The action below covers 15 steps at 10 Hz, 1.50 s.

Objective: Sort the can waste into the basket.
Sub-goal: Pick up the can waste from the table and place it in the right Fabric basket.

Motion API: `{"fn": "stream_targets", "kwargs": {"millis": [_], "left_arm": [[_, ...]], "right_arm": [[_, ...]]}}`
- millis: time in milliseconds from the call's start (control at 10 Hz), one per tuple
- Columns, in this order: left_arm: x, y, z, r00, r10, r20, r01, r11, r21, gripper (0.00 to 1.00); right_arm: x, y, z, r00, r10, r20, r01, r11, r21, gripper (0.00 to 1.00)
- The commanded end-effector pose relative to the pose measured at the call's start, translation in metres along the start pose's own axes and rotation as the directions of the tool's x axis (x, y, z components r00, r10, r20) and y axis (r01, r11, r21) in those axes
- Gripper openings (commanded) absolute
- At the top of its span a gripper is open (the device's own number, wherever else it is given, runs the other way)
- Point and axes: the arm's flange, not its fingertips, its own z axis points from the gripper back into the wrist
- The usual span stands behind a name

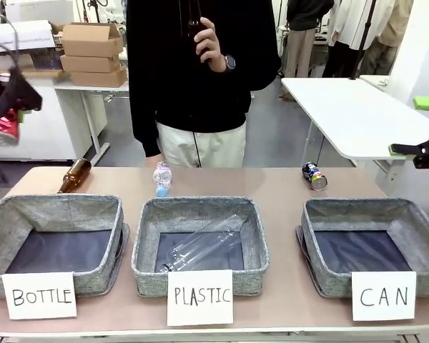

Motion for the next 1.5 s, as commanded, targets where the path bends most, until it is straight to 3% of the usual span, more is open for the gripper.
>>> {"fn": "stream_targets", "kwargs": {"millis": [0, 200, 300, 400, 500, 600, 800, 1000, 1100, 1200, 1300, 1400], "left_arm": [[0.025, -0.003, -0.009, 0.998, 0.001, -0.058, 0.000, 1.000, 0.012, 0.00], [0.025, -0.003, -0.009, 0.998, 0.001, -0.058, 0.000, 1.000, 0.012, 0.00], [-0.001, 0.000, -0.003, 1.000, 0.002, -0.012, -0.002, 1.000, 0.003, 0.22], [0.010, -0.016, -0.047, 0.993, -0.085, -0.087, 0.065, 0.974, -0.216, 0.22], [0.027, -0.068, -0.092, 0.964, -0.240, -0.117, 0.176, 0.901, -0.396, 0.22], [0.041, -0.153, -0.140, 0.884, -0.449, -0.132, 0.318, 0.784, -0.533, 0.22], [0.039, -0.297, -0.192, 0.715, -0.697, -0.055, 0.504, 0.568, -0.651, 0.22], [-0.008, -0.409, -0.219, 0.583, -0.803, 0.124, 0.587, 0.312, -0.747, 0.22], [-0.032, -0.452, -0.227, 0.587, -0.770, 0.249, 0.656, 0.273, -0.704, 0.22], [-0.058, -0.481, -0.232, 0.572, -0.768, 0.287, 0.661, 0.225, -0.716, 0.22], [-0.083, -0.504, -0.237, 0.556, -0.761, 0.334, 0.683, 0.188, -0.706, 0.22], [-0.105, -0.524, -0.247, 0.543, -0.776, 0.322, 0.671, 0.170, -0.722, 0.22]], "right_arm": [[0.003, 0.002, -0.002, 1.000, 0.027, 0.007, -0.027, 0.999, 0.020, 1.00], [0.003, 0.002, -0.002, 1.000, 0.027, 0.007, -0.027, 0.999, 0.020, 1.00], [0.003, 0.002, -0.002, 1.000, 0.027, 0.007, -0.027, 0.999, 0.020, 1.00], [0.000, 0.000, 0.000, 1.000, -0.001, 0.000, 0.001, 1.000, 0.000, 1.00], [-0.006, 0.029, 0.035, 0.995, 0.048, 0.090, -0.042, 0.997, -0.063, 1.00], [-0.018, 0.039, 0.076, 0.984, 0.061, 0.167, -0.038, 0.990, -0.139, 1.00], [-0.055, 0.028, 0.149, 0.947, 0.054, 0.315, 0.024, 0.971, -0.239, 1.00], [-0.109, -0.011, 0.198, 0.921, -0.033, 0.387, 0.131, 0.964, -0.230, 1.00], [-0.134, -0.042, 0.187, 0.939, -0.105, 0.327, 0.145, 0.984, -0.102, 1.00], [-0.096, 0.012, 0.188, 0.926, 0.025, 0.377, 0.082, 0.961, -0.263, 1.00], [-0.096, 0.012, 0.188, 0.926, 0.025, 0.377, 0.082, 0.961, -0.263, 1.00], [-0.096, 0.012, 0.188, 0.926, 0.025, 0.377, 0.082, 0.961, -0.263, 1.00]]}}
